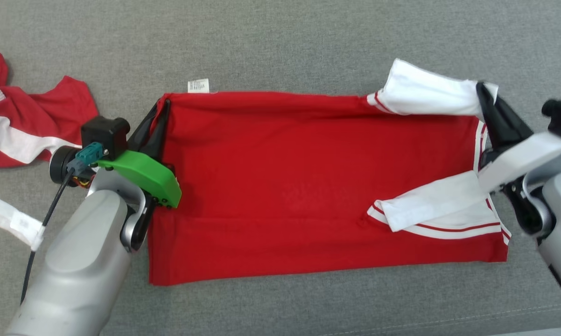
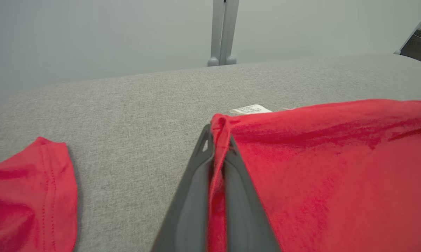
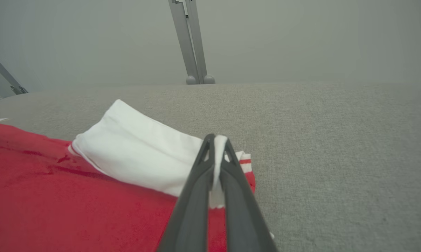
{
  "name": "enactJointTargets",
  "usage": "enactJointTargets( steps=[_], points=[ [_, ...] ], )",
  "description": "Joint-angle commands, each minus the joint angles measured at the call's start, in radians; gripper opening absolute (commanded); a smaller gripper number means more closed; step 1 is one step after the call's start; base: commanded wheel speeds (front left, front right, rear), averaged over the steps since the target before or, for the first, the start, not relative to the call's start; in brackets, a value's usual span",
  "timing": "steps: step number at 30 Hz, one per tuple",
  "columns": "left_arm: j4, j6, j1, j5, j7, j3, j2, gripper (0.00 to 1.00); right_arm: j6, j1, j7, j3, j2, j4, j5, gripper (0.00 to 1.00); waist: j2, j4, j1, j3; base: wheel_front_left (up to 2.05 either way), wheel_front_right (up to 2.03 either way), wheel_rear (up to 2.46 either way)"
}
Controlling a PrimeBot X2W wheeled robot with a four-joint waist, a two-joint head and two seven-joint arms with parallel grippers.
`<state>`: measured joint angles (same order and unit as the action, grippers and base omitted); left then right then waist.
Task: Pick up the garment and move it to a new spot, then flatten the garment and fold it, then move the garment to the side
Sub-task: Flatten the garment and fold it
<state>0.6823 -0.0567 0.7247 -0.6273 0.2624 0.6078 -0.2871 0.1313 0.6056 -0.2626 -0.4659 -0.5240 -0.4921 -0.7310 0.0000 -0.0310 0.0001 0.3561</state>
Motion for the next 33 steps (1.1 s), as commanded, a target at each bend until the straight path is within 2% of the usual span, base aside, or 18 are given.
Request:
enactJointTargets(
  steps=[1, 3, 12, 22, 23, 24, 25, 33],
  points=[
    [-0.022, 0.008, -0.026, 0.014, 0.003, -0.013, -0.011, 0.0, -0.001, -0.041, -0.002, 0.026, 0.01, 0.023, 0.018, 0.0, 0.0, -0.004, -0.0001, -0.006, 0.0, 0.0, 0.0],
    [-0.065, 0.016, -0.075, 0.056, 0.002, -0.026, -0.023, 0.0, -0.001, -0.118, -0.002, 0.07, 0.038, 0.051, 0.051, 0.0, 0.0, -0.005, -0.0001, -0.011, 0.0, 0.0, 0.0],
    [-0.184, 0.034, -0.212, 0.15, 0.003, -0.09, -0.016, 0.0, -0.001, -0.246, -0.002, 0.148, 0.098, 0.068, 0.1, 0.0, 0.0, -0.003, -0.0001, -0.019, 0.0, 0.0, 0.0],
    [-0.25, 0.029, -0.333, 0.252, 0.003, -0.176, 0.03, 0.0, -0.001, -0.38, -0.002, 0.225, 0.142, 0.105, 0.117, 0.0, 0.0, 0.011, -0.0001, -0.039, 0.0, 0.0, 0.0],
    [-0.258, 0.038, -0.341, 0.268, 0.003, -0.188, 0.035, 0.98, -0.001, -0.39, -0.002, 0.227, 0.149, 0.106, 0.115, 0.0, 0.0, 0.011, -0.0001, -0.044, 0.0, 0.0, 0.0],
    [-0.268, 0.042, -0.351, 0.278, 0.003, -0.201, 0.042, 1.0, -0.001, -0.397, -0.002, 0.23, 0.153, 0.112, 0.117, 0.24, 0.0, 0.011, -0.0001, -0.049, 0.0, 0.0, 0.0],
    [-0.281, 0.044, -0.369, 0.286, 0.003, -0.219, 0.052, 1.0, -0.001, -0.409, -0.002, 0.233, 0.158, 0.117, 0.115, 1.0, 0.0, 0.011, -0.0001, -0.055, 0.0, 0.0, 0.0],
    [-0.462, 0.063, -0.518, 0.372, 0.003, -0.41, 0.12, 1.0, -0.001, -0.451, -0.002, 0.292, 0.154, 0.16, 0.136, 1.0, 0.0, 0.009, -0.0001, -0.092, 0.0, 0.0, 0.0]
  ],
)
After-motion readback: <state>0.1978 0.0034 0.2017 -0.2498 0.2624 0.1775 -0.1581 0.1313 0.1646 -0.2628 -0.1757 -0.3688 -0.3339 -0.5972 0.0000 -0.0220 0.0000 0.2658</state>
